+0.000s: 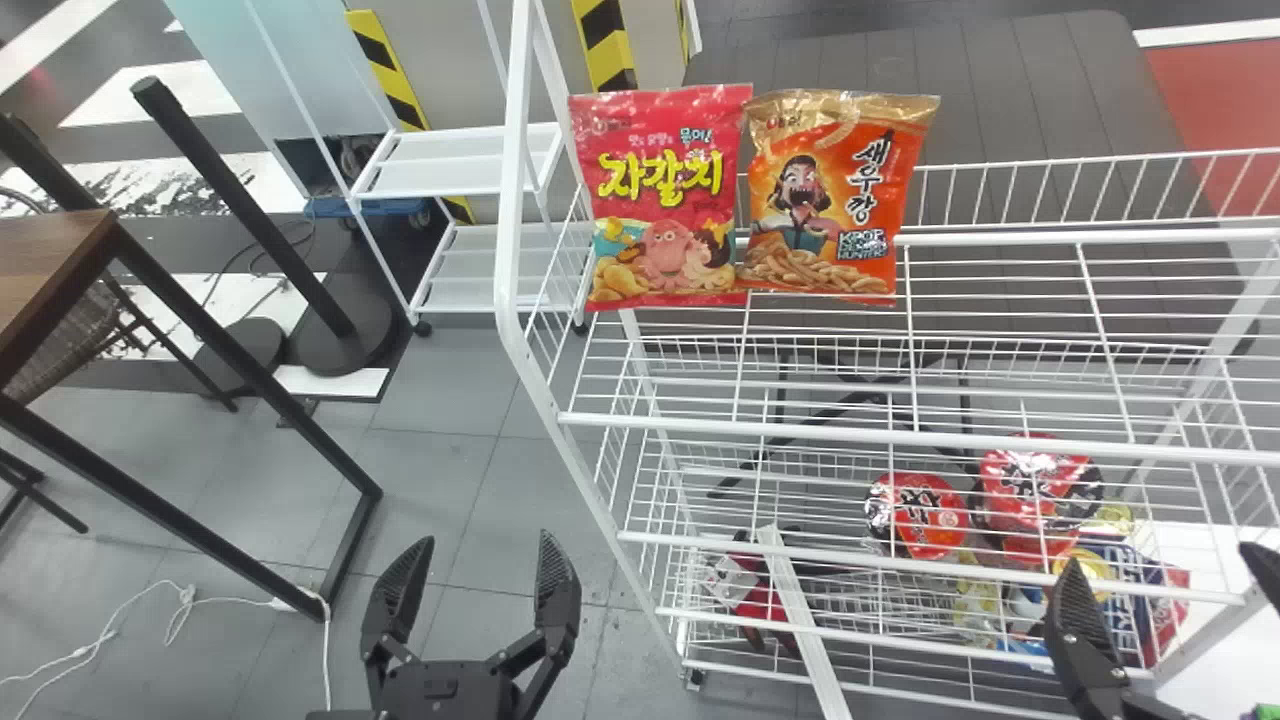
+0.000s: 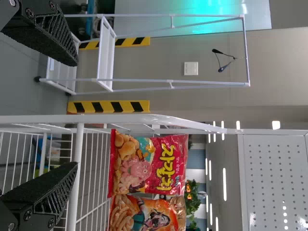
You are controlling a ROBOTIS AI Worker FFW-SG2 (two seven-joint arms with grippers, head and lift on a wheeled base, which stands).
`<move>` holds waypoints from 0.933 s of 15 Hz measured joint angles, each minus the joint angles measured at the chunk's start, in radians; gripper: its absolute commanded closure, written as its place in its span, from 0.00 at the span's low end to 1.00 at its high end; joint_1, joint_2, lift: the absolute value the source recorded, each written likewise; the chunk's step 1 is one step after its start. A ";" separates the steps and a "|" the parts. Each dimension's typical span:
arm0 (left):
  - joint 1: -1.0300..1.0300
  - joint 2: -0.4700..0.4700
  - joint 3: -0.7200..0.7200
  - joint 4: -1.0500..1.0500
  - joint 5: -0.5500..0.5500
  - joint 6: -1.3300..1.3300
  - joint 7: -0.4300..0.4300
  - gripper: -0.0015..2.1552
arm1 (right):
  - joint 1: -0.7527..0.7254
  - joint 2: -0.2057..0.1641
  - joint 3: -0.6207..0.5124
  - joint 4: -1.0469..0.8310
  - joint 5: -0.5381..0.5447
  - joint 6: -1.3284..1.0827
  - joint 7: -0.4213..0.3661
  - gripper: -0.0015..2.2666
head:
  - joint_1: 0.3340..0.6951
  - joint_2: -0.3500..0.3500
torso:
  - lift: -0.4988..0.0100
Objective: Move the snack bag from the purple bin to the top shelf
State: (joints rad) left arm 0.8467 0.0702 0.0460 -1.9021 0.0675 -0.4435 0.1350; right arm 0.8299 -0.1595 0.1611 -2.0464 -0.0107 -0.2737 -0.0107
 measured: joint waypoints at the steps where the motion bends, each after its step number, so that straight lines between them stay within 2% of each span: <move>1: 0.000 0.000 0.000 0.000 0.000 -0.002 0.000 0.03 | 0.000 0.000 0.000 0.000 0.000 0.000 0.000 0.02 | 1.00 0.87 | 0.98; 14: 0.001 -0.001 -0.007 0.008 0.000 -0.024 -0.003 0.03 | -0.001 -0.006 0.000 0.004 0.000 -0.001 0.001 0.01 | 1.00 0.86 | 0.98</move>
State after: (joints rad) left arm 0.8479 0.0690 0.0394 -1.8938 0.0675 -0.4672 0.1324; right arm 0.8289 -0.1653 0.1610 -2.0421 -0.0106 -0.2750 -0.0093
